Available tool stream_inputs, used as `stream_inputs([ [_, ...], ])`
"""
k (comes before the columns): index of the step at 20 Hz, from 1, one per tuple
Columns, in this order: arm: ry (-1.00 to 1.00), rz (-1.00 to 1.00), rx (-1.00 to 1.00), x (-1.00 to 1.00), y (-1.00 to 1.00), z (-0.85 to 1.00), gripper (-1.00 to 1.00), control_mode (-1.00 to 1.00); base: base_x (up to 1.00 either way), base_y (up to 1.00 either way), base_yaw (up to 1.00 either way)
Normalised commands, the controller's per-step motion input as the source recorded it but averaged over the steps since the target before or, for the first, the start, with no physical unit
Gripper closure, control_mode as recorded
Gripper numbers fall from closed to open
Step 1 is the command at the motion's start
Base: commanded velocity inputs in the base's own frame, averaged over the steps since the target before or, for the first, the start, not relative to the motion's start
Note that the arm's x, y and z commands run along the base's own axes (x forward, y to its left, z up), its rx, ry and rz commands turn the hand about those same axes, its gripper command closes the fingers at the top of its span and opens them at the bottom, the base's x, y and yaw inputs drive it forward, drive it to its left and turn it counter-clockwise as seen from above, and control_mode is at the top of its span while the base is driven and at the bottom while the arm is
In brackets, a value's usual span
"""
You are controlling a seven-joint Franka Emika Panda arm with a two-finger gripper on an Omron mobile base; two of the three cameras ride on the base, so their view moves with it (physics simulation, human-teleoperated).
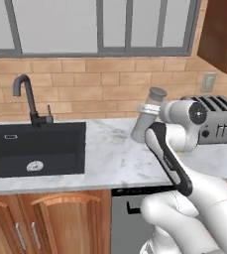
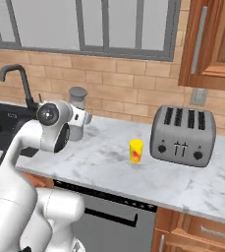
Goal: Place the pitcher and cup on the dining counter for serving.
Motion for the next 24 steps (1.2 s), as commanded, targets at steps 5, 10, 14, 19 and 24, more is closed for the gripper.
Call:
stream_inputs([
  [5,0.0,0.0,0.0,0.0,0.0,0.0,1.0,1.0,-0.43,0.09,0.79],
  [10,0.0,0.0,0.0,0.0,0.0,0.0,1.0,1.0,-0.24,0.09,0.99],
  [14,0.0,0.0,0.0,0.0,0.0,0.0,1.0,1.0,-0.16,0.01,1.0],
  [19,0.0,0.0,0.0,0.0,0.0,0.0,1.0,1.0,-0.14,0.0,1.0],
  [24,0.0,0.0,0.0,0.0,0.0,0.0,1.0,1.0,-0.1,0.0,1.0],
])
